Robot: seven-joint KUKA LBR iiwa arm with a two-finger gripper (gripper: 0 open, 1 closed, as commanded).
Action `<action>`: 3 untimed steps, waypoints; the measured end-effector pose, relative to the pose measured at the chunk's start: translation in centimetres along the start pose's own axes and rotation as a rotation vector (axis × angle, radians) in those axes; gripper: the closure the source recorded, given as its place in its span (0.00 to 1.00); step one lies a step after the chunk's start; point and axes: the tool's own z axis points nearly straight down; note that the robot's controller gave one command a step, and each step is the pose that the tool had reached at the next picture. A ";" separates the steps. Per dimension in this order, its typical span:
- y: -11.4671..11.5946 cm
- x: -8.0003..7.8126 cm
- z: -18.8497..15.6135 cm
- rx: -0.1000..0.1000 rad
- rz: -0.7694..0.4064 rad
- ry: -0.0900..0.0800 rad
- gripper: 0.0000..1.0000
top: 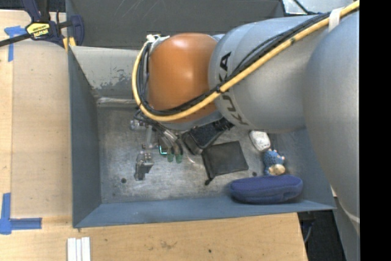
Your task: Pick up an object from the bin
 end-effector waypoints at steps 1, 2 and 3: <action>-8.7 0.3 -4.2 0.001 0.041 -0.011 0.00; -15.7 0.0 3.8 0.002 -0.044 -0.002 0.00; -16.6 -3.4 6.1 -0.002 -0.026 -0.005 0.00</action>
Offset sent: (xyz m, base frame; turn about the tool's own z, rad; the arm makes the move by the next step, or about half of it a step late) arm -0.0041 -0.0817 0.0399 0.0327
